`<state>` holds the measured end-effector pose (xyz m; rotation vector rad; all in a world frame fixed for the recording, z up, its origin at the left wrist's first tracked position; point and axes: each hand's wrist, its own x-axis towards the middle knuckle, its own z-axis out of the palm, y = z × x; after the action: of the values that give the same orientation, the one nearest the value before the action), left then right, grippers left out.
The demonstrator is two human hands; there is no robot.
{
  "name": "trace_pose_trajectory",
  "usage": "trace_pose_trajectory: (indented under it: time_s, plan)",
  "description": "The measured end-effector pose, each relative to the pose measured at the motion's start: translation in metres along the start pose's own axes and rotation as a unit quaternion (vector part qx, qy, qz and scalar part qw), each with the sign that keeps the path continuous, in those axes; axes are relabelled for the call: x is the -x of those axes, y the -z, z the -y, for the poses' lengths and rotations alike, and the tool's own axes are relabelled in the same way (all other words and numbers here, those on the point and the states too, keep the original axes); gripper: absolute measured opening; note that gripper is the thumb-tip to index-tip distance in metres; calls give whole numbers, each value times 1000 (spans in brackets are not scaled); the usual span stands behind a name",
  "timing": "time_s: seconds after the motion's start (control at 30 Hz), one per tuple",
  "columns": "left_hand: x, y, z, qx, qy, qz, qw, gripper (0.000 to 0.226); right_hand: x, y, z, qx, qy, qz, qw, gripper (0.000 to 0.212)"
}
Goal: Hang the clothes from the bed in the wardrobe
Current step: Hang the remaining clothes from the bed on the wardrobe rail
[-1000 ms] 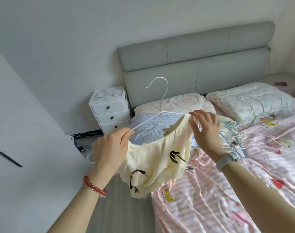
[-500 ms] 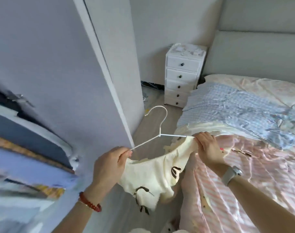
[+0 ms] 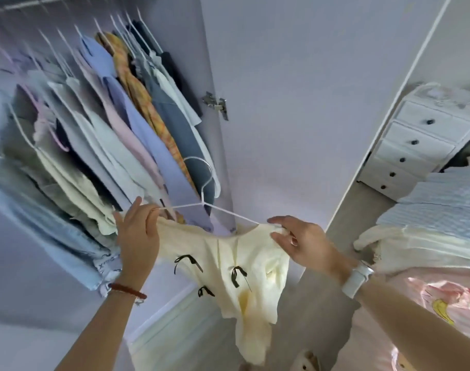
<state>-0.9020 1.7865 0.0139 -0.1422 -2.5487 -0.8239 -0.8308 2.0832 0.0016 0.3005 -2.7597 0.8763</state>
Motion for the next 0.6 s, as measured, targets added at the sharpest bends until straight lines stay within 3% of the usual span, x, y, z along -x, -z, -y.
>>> trace_pose_trajectory:
  time_s: [0.13,0.23,0.33,0.43,0.6]
  plan:
    - [-5,49,49,-5,53,-62,997,23,-39,-36,53,11,97,65,993,23]
    - [-15,84,83,-71,75,-85,991,25,-68,-62,92,13,144,85,986,25]
    - [-21,115,107,-90,154,-141,974,27,-96,-92,140,-47,125,86,987,20]
    - [-22,143,115,-70,175,-210,959,31,-125,-124,189,-103,104,129,981,17]
    - [-32,198,129,-71,190,-301,932,28,-182,-150,268,-151,173,210,951,30]
